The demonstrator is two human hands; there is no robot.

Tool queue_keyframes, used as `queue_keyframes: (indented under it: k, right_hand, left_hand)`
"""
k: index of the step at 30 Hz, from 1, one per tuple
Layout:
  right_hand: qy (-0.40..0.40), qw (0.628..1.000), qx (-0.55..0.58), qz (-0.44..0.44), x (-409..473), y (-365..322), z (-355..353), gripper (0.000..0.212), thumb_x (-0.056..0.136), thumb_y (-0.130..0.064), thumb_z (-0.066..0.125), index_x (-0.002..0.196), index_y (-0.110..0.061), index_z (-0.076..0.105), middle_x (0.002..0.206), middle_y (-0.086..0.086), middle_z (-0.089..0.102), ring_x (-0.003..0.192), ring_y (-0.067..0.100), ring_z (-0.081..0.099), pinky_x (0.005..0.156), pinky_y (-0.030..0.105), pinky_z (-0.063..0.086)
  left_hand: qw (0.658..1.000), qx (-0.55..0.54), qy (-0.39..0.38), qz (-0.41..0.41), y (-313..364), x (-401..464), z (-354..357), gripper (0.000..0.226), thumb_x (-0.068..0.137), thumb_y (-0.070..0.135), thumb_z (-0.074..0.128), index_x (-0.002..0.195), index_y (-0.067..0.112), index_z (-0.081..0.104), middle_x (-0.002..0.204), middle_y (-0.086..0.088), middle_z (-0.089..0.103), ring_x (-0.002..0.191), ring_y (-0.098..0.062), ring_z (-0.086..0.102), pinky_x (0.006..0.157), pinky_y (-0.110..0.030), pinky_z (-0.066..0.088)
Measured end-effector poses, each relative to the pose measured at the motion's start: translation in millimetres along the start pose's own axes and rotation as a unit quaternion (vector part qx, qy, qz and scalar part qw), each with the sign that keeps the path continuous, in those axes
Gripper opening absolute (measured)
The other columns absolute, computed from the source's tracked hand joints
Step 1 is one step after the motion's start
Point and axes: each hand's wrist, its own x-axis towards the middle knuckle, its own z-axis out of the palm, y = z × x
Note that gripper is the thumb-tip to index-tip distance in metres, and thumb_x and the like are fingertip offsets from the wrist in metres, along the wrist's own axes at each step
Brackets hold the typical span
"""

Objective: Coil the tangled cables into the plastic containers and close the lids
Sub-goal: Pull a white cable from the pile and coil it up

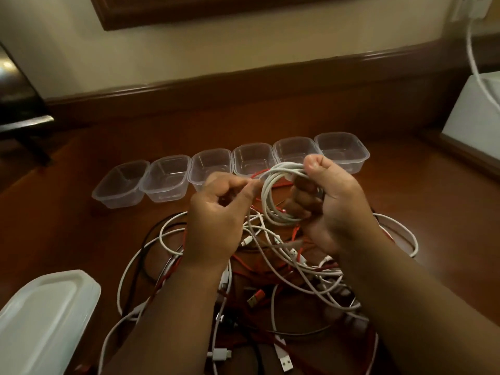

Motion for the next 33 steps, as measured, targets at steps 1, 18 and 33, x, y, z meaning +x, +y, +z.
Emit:
queue_keyframes:
  k: [1,18,33]
  right_hand:
    - [-0.003,1.000,0.003,-0.016,-2,-2,2,0.022,0.100,-0.016,0.042,0.079,-0.014,0.047,0.060,-0.003,0.037,0.043,0.008,0.028,0.043,0.023,0.027]
    - [-0.021,0.914,-0.321,-0.246,-12,8,7,0.012,0.101,-0.005,0.045,0.098,-0.017,0.045,0.076,-0.008,0.055,0.065,-0.005,0.062,0.057,0.011,0.048]
    - [-0.001,0.930,-0.328,-0.167,-2,12,-9,0.007,0.101,-0.016,0.048,0.096,-0.020,0.050,0.066,0.001,0.047,0.053,0.019,0.038,0.045,0.029,0.034]
  left_hand:
    - [1.000,-0.008,0.010,-0.002,5,-2,1,0.014,0.081,0.040,0.069,0.086,0.028,0.072,0.088,-0.001,0.072,0.081,-0.016,0.070,0.073,-0.038,0.061]
    - [0.932,-0.276,-0.087,-0.217,8,-15,18,0.030,0.079,0.024,0.058,0.103,0.016,0.075,0.104,-0.008,0.073,0.096,-0.019,0.065,0.086,-0.038,0.047]
    - [0.977,-0.094,-0.127,-0.140,6,-12,10,0.042,0.085,-0.004,0.066,0.113,0.026,0.059,0.100,-0.009,0.069,0.093,-0.028,0.069,0.078,-0.042,0.060]
